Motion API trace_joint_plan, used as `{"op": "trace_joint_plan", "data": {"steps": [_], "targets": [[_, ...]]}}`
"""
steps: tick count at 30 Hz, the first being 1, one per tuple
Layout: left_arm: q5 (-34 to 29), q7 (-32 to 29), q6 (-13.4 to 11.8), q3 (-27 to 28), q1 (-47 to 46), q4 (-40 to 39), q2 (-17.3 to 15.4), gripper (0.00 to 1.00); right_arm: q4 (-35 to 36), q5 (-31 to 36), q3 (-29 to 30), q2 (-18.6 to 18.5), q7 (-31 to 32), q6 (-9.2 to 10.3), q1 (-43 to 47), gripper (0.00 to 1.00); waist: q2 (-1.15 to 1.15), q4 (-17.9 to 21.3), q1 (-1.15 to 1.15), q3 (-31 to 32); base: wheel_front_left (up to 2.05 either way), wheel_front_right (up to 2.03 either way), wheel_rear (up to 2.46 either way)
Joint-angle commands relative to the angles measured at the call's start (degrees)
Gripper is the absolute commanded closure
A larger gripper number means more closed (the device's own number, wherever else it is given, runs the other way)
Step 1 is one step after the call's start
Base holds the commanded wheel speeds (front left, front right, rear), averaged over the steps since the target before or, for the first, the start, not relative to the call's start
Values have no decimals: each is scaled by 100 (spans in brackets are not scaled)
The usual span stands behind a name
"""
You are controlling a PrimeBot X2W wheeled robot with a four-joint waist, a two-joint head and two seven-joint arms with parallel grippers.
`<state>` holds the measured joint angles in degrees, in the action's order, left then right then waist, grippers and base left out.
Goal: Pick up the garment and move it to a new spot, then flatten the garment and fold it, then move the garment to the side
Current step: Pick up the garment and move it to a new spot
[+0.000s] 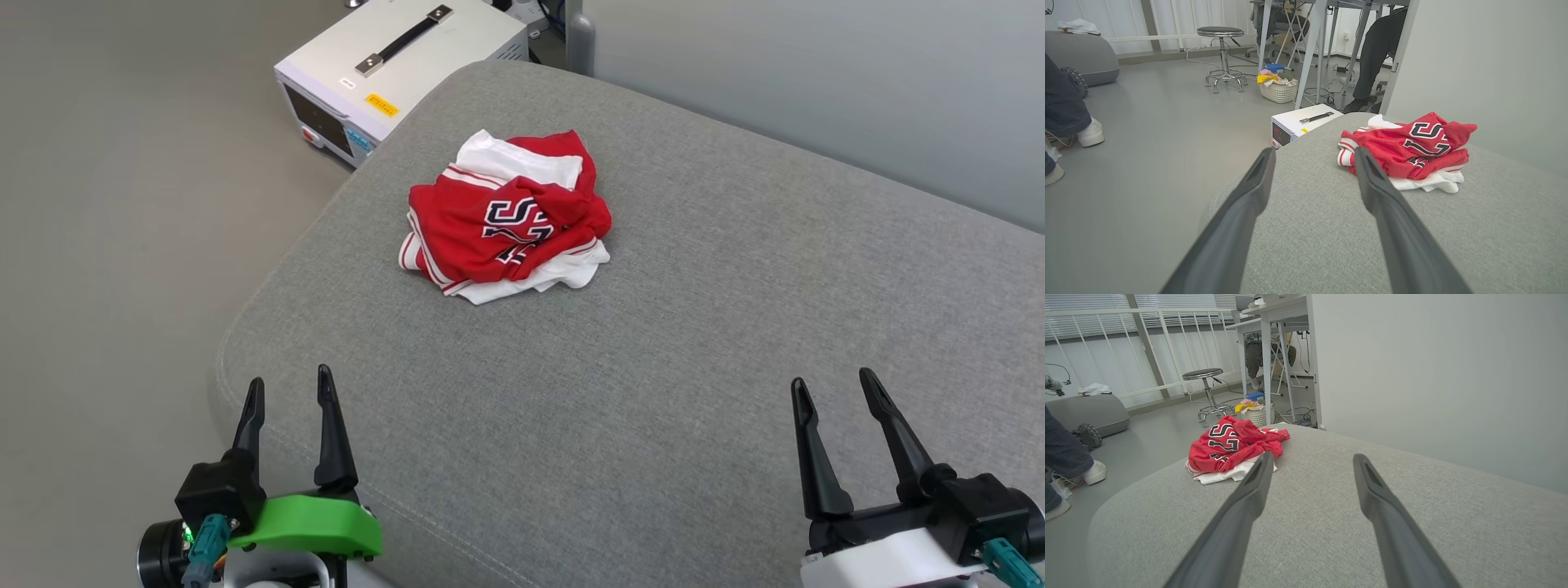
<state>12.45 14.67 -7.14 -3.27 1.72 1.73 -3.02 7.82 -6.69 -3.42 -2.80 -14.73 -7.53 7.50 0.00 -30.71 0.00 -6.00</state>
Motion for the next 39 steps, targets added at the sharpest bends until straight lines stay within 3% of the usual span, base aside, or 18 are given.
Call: {"op": "trace_joint_plan", "data": {"steps": [1, 7, 9, 10, 13, 18, 22, 24, 28, 33, 39], "targets": [[28, 33, -13, 21, -18, 18, 14, 0, 16, 29, -6, -8, -27, 4, -98, 0, 0, -43, 0, -21, 0, 0, 0], [112, 33, 83, 102, -147, 37, 14, 0, 21, 47, -42, -8, -27, 4, -138, 0, 0, 97, 0, -88, 0, 0, 0], [51, 33, 405, 264, -610, 107, 14, 0, 61, 130, -67, -8, -27, 4, -229, 0, 0, 284, 0, -267, 0, 0, 0], [-136, 33, 758, 475, -1191, 196, 11, 0, 123, 239, -59, -8, -27, 4, -374, 0, 0, 466, 0, -519, 0, 0, 0], [-189, 33, 1116, 799, -1938, 342, -23, 0, 195, 384, -67, -8, -27, 4, -571, 0, 0, 687, 0, -817, 0, 0, 0], [33, 33, 1372, 1370, -3047, 693, -341, 0, 348, 468, -102, -60, -27, 4, -869, 0, 0, 1109, 0, -1286, 0, 0, 0], [311, 33, 1450, 1357, -3839, 1180, -813, 0, 488, 505, -78, -135, -27, 4, -1053, 0, 0, 1335, 0, -1640, 0, 0, 0], [650, -15, 1457, 1026, -4194, 1503, -1108, 0, 550, 525, -47, -157, -27, 4, -1134, 0, 0, 1413, 0, -1793, 0, 0, 0], [1575, -718, 1460, 101, -4815, 1952, -1814, 0, 648, 552, -11, -198, -27, 4, -1253, 0, 0, 1514, 0, -2028, 0, 0, 0], [2942, -2455, 1461, -914, -5365, 2259, -2446, 0, 744, 577, -10, -233, -27, 4, -1380, 0, 0, 1591, 0, -2245, 0, 0, 0], [3700, -4249, 1461, -1889, -5719, 2467, -3133, 0, 804, 618, -22, -235, -27, 4, -1538, 0, 0, 1705, 0, -2457, 0, 0, 0]]}}
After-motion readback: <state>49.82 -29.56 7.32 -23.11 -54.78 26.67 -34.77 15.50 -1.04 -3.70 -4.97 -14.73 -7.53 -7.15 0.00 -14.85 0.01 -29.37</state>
